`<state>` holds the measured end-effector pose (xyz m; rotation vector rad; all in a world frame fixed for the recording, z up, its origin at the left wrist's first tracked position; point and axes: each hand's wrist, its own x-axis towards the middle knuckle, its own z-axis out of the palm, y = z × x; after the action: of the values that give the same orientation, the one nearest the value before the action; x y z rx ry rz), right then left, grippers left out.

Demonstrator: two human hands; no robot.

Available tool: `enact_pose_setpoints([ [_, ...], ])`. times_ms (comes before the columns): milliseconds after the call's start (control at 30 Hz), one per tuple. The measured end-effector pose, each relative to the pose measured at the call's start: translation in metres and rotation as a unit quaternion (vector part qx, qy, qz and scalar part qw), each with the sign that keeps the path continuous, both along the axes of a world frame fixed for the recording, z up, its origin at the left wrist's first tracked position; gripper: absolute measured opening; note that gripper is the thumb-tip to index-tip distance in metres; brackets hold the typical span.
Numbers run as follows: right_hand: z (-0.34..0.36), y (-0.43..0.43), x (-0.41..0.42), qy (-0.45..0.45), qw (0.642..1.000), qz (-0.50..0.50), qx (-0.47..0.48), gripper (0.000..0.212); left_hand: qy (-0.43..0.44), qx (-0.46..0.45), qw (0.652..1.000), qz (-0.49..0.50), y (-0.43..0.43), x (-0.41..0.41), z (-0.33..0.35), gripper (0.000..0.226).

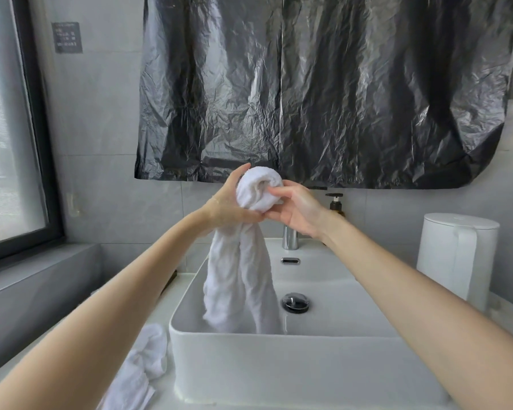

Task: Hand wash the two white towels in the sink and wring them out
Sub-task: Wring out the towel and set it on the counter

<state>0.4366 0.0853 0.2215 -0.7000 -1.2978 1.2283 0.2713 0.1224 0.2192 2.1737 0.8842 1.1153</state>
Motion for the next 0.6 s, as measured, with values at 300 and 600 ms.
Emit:
enact_pose_setpoints([
  [300, -0.064, -0.016, 0.059, -0.451, 0.848, -0.202, 0.193, 0.033, 0.077, -0.027, 0.991, -0.106, -0.001, 0.065, -0.062, 0.05],
  [600, -0.134, -0.005, 0.118, -0.475, 0.796, -0.33, 0.179, 0.025, 0.139, -0.163, 0.971, -0.103, 0.003, 0.132, -0.121, 0.067],
])
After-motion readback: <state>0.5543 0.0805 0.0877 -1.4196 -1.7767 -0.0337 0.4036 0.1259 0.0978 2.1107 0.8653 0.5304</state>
